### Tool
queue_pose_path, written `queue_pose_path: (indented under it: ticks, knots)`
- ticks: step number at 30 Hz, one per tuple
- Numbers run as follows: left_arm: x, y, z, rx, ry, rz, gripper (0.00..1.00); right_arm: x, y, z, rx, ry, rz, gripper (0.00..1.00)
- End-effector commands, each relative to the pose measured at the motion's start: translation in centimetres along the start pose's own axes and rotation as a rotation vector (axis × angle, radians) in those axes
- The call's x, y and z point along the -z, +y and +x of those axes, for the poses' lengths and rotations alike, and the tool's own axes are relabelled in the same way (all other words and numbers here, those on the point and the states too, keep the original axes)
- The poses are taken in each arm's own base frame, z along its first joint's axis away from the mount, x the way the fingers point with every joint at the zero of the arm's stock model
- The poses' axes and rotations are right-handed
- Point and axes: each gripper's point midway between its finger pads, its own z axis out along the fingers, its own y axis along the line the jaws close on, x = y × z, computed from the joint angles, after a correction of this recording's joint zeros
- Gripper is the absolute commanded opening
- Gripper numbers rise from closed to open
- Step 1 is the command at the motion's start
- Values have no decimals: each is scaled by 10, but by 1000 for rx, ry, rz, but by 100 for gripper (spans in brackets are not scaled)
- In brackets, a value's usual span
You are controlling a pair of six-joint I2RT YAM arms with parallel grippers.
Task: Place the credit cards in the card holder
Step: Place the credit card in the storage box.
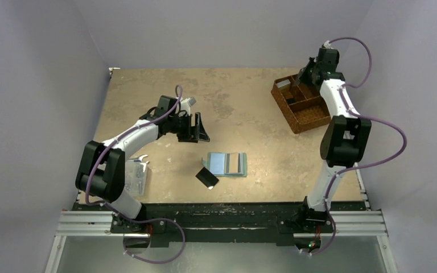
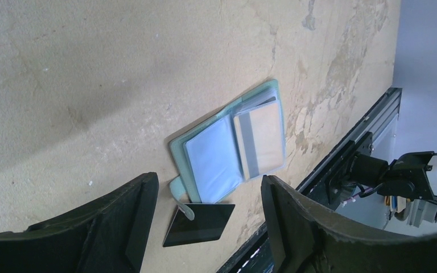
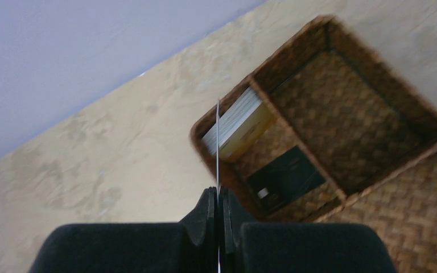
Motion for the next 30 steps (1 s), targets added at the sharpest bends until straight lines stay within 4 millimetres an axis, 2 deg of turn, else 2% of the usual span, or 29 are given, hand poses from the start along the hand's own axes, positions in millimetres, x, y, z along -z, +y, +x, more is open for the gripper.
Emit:
queue_pose_path:
  ticks: [1,4,9,22,24,27,30]
  knots:
    - [14,-6,-2,-50,-34,-6,71,-19,-27,8,108,50,158,3]
    - [16,-5,0,-54,-39,-15,71,-34,-28,15,149,82,165,6]
    - [18,-2,8,-41,-32,-25,71,-43,-23,20,202,81,175,13]
    - [19,0,15,-32,-26,-27,72,-73,-27,38,275,125,215,13]
    - [19,0,16,-34,-24,-28,72,-71,-24,36,275,131,210,14]
    - [20,5,17,-31,-27,-51,72,-58,-6,30,278,117,166,19]
    - [23,15,19,-22,-40,-101,72,-28,32,33,339,101,135,31]
